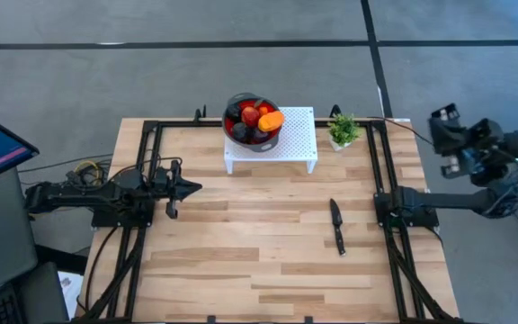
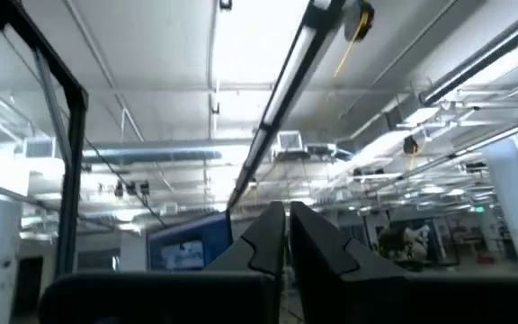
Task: Pick & Place Fruit
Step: Put the knife on the right side of the shelf
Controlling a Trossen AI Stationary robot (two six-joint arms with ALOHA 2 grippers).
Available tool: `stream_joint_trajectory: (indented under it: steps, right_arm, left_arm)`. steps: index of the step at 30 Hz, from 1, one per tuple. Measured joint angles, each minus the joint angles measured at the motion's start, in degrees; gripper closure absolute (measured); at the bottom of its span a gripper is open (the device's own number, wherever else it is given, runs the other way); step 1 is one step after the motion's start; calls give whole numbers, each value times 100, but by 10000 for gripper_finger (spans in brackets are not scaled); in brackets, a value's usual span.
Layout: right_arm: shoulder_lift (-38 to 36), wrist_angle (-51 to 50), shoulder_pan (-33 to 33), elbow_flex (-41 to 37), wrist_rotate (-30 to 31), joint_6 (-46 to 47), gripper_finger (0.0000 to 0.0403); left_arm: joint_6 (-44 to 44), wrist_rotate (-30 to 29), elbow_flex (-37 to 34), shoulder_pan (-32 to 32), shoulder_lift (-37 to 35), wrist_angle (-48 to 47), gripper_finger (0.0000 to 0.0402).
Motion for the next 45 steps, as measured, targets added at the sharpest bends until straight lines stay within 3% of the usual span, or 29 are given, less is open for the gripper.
stream_joint_trajectory:
  steps: [6, 16, 38, 45]
  right_arm:
    - [1158, -102, 0, 66, -3, 204, 386]
    - [2498, -2495, 217, 63, -152, 1953, 386]
    - [5252, -6138, 2435, 68, -107, 6834, 402]
    - [5875, -6298, 3071, 68, -129, 7736, 394]
  left_arm:
    - [-1, -1, 0, 0, 0, 35, 400]
    - [-1, -1, 0, 0, 0, 51, 400]
    - [1, 2, 0, 0, 2, 81, 400]
    - [1, 1, 0, 0, 13, 102, 400]
